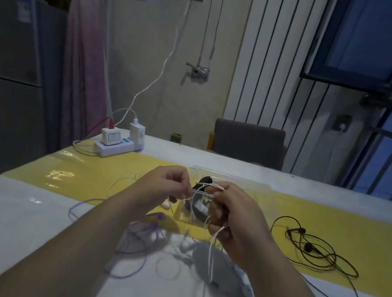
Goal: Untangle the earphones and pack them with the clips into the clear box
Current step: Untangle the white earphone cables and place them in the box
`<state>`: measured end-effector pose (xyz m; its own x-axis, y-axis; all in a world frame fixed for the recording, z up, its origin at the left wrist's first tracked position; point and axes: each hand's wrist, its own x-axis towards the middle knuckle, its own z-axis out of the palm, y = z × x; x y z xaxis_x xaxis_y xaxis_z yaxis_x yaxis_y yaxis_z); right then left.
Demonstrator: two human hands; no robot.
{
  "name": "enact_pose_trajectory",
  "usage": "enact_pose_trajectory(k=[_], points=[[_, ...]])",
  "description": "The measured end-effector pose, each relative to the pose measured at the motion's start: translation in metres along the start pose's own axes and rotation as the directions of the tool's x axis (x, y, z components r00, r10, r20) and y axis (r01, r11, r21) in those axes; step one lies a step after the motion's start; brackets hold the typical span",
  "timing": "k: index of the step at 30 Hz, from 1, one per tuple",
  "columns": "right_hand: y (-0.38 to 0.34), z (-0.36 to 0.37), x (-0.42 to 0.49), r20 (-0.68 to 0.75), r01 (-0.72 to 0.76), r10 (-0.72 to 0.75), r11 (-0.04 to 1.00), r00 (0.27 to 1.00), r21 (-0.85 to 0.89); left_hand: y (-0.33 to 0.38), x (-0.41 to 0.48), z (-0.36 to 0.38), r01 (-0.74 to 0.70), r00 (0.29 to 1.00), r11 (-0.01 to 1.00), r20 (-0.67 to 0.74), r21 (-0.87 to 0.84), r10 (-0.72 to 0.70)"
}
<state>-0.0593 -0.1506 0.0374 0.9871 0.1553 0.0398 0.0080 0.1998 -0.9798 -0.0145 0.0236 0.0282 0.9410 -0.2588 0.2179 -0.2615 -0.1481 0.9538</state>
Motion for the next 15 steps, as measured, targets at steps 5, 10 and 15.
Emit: enact_pose_trajectory(k=[5, 10, 15], points=[[0.009, -0.008, -0.003, 0.086, 0.075, -0.062, 0.985, 0.994, -0.157, -0.023, -0.001, 0.002, 0.038, 0.987, 0.997, -0.157, 0.072, -0.026], [0.016, -0.012, -0.006, 0.110, 0.164, -0.140, 0.954, 0.984, -0.250, -0.023, -0.007, 0.003, -0.054, 0.961, 0.990, -0.262, 0.132, 0.087], [0.012, -0.010, -0.010, 0.063, 0.201, -0.194, 0.971, 0.979, -0.132, -0.017, -0.012, 0.003, -0.103, 0.963, 0.992, -0.245, 0.071, 0.117]])
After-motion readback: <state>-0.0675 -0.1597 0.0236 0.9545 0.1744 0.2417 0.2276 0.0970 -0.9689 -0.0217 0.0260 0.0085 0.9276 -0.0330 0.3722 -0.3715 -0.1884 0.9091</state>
